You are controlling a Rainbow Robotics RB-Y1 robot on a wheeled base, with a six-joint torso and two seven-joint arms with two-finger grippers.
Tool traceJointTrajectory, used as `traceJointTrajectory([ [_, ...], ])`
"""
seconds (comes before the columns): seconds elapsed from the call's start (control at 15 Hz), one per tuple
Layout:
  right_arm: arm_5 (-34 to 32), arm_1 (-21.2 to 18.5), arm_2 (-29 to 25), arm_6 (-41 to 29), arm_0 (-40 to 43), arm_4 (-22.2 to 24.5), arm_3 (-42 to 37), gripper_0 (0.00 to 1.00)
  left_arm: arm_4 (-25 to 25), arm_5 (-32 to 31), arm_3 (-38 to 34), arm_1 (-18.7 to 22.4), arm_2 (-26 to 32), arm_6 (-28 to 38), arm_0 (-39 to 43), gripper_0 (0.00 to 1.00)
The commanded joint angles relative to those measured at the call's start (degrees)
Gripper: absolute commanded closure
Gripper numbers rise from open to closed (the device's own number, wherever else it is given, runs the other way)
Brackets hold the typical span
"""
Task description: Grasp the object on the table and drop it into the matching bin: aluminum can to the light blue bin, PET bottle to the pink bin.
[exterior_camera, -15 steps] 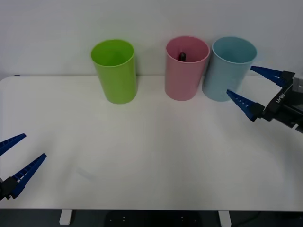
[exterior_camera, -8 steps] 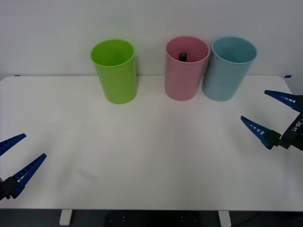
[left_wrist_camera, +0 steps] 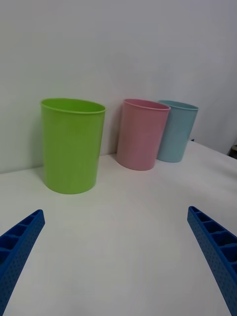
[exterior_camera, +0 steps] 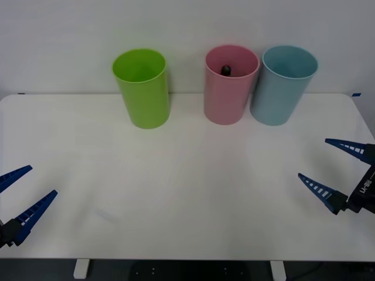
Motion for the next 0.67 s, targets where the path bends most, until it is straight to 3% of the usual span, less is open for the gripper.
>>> traceJointTrajectory([
  [0.07,-0.9,0.1,1.0,0.1,0.2,0.0,0.0,0.0,0.0,0.0,0.0,0.0,0.0,0.0,0.0,0.0],
  [0.67,-3.0,0.0,2.1,-0.4,0.3,0.0,0.0,0.0,0.0,0.0,0.0,0.0,0.0,0.0,0.0,0.0],
])
